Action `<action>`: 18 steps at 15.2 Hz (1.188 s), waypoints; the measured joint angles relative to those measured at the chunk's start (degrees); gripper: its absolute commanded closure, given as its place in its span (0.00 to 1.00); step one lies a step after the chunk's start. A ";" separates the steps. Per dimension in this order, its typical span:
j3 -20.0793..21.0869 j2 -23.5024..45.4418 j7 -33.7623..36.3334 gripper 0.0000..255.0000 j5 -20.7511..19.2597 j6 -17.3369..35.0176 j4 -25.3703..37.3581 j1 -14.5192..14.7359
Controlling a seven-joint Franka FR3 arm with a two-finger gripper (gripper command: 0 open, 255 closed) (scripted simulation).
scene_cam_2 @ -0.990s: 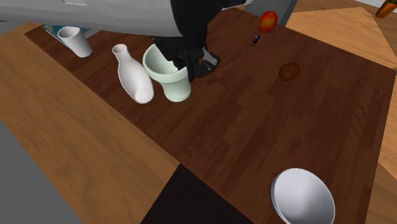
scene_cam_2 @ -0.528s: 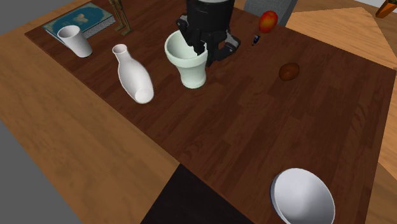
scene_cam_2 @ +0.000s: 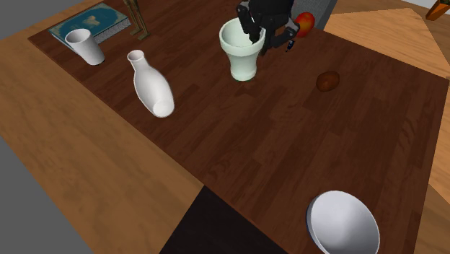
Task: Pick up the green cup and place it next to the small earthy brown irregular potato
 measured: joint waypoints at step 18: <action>-3.47 45.15 -2.20 1.00 -14.34 -11.58 54.47 2.85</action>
